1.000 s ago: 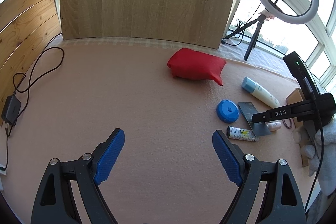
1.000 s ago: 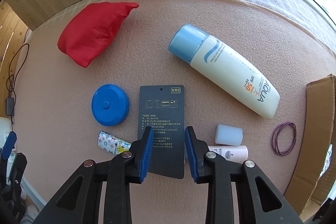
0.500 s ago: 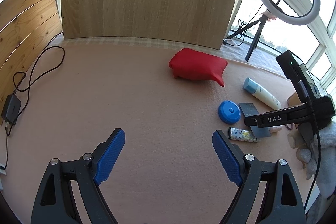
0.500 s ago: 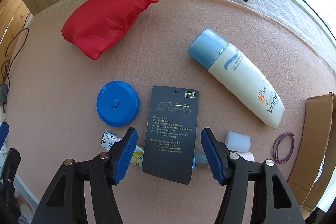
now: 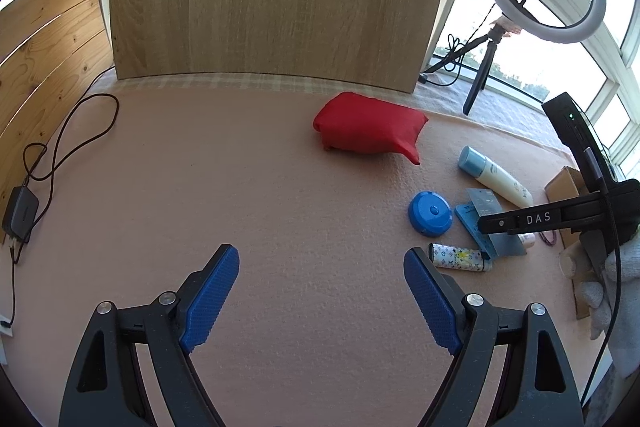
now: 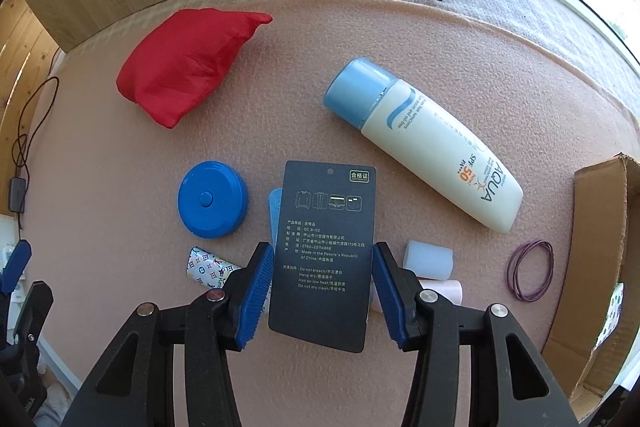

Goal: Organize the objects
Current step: 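Lift the card package with the right gripper and carry it over the box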

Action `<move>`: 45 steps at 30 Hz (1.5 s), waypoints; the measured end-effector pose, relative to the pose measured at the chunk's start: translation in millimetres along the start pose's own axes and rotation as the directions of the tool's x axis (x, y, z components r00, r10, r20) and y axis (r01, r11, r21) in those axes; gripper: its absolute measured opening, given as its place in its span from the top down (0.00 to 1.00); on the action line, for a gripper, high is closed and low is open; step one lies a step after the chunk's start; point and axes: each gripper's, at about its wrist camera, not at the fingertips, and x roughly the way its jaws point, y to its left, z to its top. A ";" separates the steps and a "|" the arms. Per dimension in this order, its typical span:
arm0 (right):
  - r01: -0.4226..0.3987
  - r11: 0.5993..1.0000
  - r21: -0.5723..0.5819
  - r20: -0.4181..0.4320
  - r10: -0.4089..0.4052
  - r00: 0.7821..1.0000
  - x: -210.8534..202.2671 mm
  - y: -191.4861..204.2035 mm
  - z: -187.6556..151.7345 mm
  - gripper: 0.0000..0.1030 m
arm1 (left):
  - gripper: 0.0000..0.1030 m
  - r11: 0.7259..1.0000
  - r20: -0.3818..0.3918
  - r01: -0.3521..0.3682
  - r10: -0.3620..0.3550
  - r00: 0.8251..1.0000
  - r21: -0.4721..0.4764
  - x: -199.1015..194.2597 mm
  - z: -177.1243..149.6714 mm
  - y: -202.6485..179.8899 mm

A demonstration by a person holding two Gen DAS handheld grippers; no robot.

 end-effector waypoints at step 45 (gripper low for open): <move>0.125 0.844 0.522 0.113 -0.214 0.970 -22.8 -290.4 -94.7 0.49 | 0.17 0.997 0.048 0.022 -0.025 0.999 0.073 -26.5 -10.2 -79.3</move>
